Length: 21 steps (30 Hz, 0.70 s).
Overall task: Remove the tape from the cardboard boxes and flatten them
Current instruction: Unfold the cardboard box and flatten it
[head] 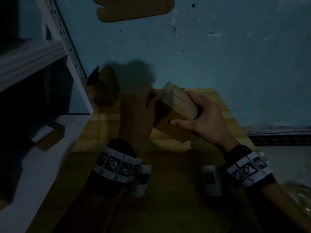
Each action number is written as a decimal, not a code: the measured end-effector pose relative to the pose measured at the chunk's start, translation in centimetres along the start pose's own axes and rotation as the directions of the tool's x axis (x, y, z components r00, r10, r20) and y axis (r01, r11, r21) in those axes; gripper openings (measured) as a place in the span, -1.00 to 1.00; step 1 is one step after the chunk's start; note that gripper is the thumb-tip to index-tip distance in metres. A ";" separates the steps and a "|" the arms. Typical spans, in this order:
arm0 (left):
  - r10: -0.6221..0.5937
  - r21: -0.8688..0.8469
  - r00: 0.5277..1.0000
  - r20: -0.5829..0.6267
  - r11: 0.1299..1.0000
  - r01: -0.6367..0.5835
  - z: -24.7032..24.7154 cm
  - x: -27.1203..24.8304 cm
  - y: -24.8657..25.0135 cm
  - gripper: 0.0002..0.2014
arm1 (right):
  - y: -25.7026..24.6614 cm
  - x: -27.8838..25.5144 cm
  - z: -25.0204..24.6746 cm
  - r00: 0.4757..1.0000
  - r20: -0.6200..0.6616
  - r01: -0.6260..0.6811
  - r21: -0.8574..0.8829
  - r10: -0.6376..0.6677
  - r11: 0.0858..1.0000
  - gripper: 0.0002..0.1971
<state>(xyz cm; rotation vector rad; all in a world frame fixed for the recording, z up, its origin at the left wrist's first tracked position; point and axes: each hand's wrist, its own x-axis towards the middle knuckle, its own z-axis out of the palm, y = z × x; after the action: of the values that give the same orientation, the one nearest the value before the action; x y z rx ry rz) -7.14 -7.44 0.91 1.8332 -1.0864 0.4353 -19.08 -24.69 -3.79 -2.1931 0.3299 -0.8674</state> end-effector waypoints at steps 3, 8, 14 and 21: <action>0.103 0.068 0.995 -0.004 0.992 -0.102 0.1 0.2 -0.3 -0.89 | -0.2 -0.1 0.0 1.000 -0.005 -0.003 0.006 0.003 1.000 -0.10; 0.171 0.050 0.985 -0.014 0.984 -0.171 -0.3 0.4 -0.3 -0.85 | -0.2 -0.2 -0.1 1.000 -0.012 -0.017 0.059 0.018 0.998 -0.06; 0.050 -0.115 0.998 -0.038 0.992 -0.054 -0.4 0.4 0.0 -0.91 | 0.3 -0.1 -0.2 1.000 0.007 0.002 0.062 -0.002 0.998 -0.04; -0.248 -0.349 0.967 0.062 0.902 0.254 -0.7 0.5 0.4 -0.91 | 0.5 0.0 -0.5 1.000 -0.013 0.009 -0.081 -0.010 0.997 0.04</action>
<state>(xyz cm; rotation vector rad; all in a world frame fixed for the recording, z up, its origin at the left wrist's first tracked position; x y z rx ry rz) -7.08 -7.18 1.82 1.6244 -0.8578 0.0632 -19.38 -25.31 -3.95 -2.2654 0.3675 -0.8885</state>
